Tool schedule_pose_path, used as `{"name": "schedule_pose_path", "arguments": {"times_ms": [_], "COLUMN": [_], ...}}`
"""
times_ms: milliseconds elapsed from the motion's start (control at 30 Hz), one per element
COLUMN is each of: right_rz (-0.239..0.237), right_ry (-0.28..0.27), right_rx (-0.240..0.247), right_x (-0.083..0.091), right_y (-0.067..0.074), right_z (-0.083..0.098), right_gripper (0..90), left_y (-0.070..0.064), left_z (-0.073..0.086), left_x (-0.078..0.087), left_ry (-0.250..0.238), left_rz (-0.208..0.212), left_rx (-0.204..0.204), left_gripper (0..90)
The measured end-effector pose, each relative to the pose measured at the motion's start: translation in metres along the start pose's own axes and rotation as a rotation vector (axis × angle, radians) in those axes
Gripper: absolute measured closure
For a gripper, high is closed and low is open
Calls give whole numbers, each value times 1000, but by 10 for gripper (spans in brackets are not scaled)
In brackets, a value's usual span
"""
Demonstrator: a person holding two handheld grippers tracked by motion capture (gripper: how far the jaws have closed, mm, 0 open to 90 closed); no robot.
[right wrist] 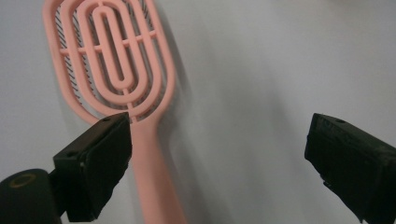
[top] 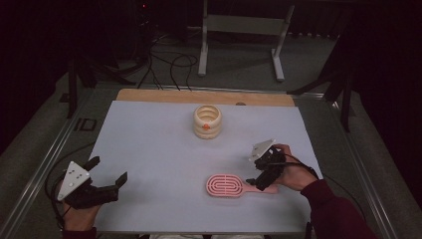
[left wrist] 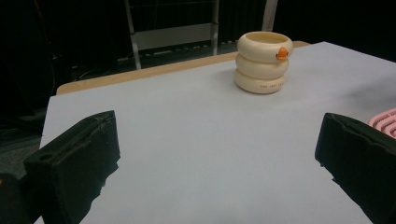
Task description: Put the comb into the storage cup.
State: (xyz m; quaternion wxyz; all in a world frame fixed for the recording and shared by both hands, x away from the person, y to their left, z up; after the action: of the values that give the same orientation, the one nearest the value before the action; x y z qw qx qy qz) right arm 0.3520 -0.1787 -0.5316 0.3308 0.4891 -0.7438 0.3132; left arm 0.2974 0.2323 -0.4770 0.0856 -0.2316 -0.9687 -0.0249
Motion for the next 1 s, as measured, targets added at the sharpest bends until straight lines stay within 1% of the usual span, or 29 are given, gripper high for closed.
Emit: {"name": "schedule_pose_path", "arguments": {"times_ms": [200,233,300,367,433,700,733,800,933,967,1000], "right_rz": [-9,-19,-18,-16,-22,-39,-38,-38,-58,-65,-70], "right_ry": [9,14,18,39,49,72,82,95,118,122,131], "right_rx": [6,10,16,28,30,47,42,49,37,40,53], "right_x": [-2,-4,-6,-9,-11,-18,-18,-20,-21,-22,-23], "right_y": [2,4,3,3,5,11,12,12,17,18,19], "right_z": [0,2,3,6,8,13,14,16,18,18,19], "right_gripper": [75,76,76,76,76,76,76,76,77,78,79], "left_y": [-1,-1,-1,-1,-1,-1,-1,-1,-1,-1,-1], "left_z": [0,0,0,0,0,-1,-1,-1,-1,-1,-1], "left_x": [0,0,0,0,0,0,0,0,0,0,0], "left_ry": [-2,-2,-2,-2,-2,-5,-5,-5,-6,-6,-6], "left_rz": [1,2,1,2,1,4,4,5,6,5,5], "left_rx": [1,1,1,2,2,1,1,3,4,3,4], "left_gripper": [4,4,4,4,4,4,4,4,4,4,4]}}
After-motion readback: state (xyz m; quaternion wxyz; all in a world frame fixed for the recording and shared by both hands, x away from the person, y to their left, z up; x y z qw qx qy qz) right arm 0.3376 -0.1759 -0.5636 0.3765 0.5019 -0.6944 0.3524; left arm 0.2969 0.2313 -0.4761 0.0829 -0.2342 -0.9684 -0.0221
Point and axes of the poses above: each handheld gripper's, and its own axes: x roughly backward along the jaws, z roughly out of its underside, y roughly to its left, the point moved 10 cm from there along -x, roughly forward along the jaws, and after that the axes turned 9 degrees about -y, right-handed, at the moved point
